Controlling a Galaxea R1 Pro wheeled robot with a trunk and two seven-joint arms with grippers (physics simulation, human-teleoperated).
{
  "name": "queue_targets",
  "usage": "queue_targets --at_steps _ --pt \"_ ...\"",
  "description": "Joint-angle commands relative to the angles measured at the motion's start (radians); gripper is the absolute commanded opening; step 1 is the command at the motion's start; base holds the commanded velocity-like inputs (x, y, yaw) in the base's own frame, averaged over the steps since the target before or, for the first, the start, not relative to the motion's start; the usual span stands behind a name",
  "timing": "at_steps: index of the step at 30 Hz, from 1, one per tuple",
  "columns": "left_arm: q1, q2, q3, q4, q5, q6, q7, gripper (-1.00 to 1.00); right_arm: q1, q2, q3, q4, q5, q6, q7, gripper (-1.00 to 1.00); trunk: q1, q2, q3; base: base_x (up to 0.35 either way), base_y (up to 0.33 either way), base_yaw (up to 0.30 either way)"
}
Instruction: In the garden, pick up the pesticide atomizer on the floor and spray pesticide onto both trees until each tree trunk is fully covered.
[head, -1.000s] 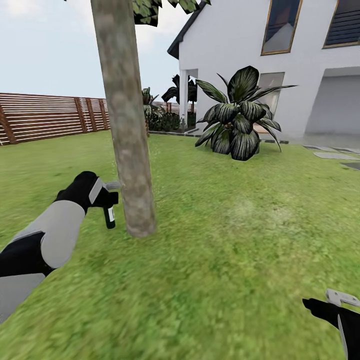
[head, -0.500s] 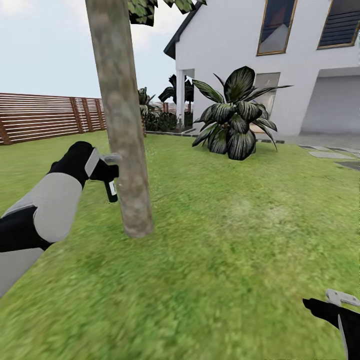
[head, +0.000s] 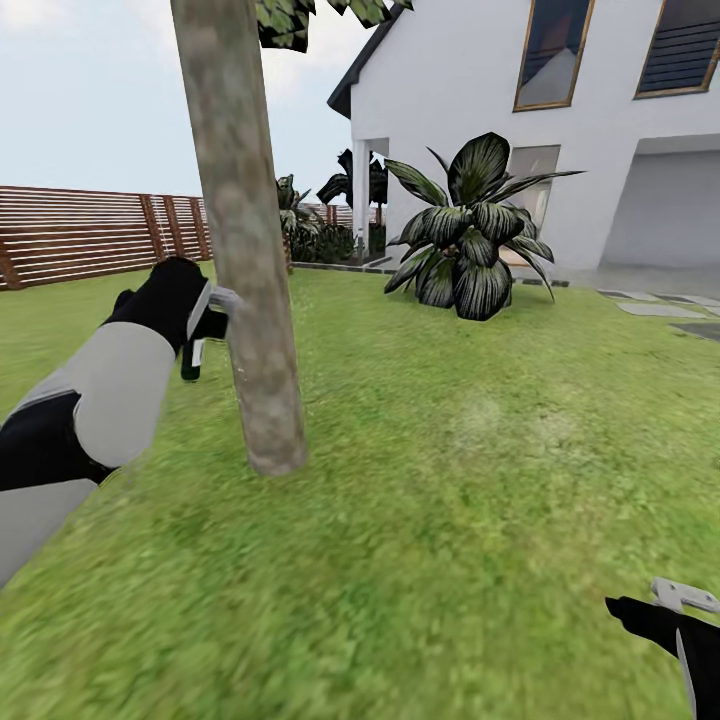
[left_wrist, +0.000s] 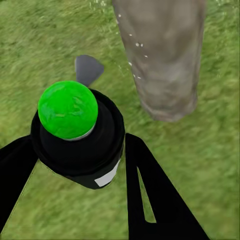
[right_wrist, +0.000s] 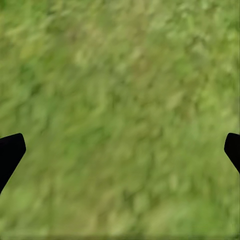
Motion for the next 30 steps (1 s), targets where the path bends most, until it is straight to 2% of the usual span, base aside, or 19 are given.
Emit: queue_targets --at_steps 1,6,12,15,17,22,30 --pt "-0.010 -0.001 0.007 -0.001 -0.007 0.003 -0.003 -1.00 -0.001 0.000 -0.003 -0.001 0.011 0.003 0.009 1.00 0.000 0.000 -0.001 0.000 0.000 0.000" --pt "-0.036 0.005 0.008 0.002 -0.008 0.004 -0.003 -1.00 -0.001 0.000 -0.003 -0.001 0.011 0.003 0.009 1.00 0.000 0.000 -0.001 0.000 0.000 0.000" --pt "-0.037 0.044 0.012 0.017 -0.008 0.003 -0.003 -1.00 -0.001 0.000 -0.003 -0.002 0.011 0.003 0.009 1.00 0.000 0.000 -0.001 0.000 0.000 0.000" --pt "-0.036 0.082 0.013 0.152 -0.007 0.001 -0.005 -1.00 -0.001 0.000 -0.003 -0.003 0.011 0.003 0.009 1.00 0.000 0.000 -0.001 0.000 0.000 0.000" --pt "-0.036 0.089 0.013 0.177 -0.006 0.000 -0.005 -1.00 -0.001 0.000 -0.003 -0.003 0.011 0.003 0.009 1.00 0.000 0.000 -0.001 0.000 0.000 0.000" --pt "-0.034 0.093 0.012 0.188 -0.005 -0.002 -0.006 -1.00 -0.001 0.000 -0.003 -0.003 0.011 0.003 0.009 1.00 0.000 0.000 -0.001 0.054 -0.004 0.000" --pt "-0.032 0.092 0.012 0.189 -0.005 -0.002 -0.006 -1.00 -0.001 0.000 -0.003 -0.003 0.011 0.003 0.009 1.00 0.000 0.000 -0.001 0.278 -0.085 0.000"
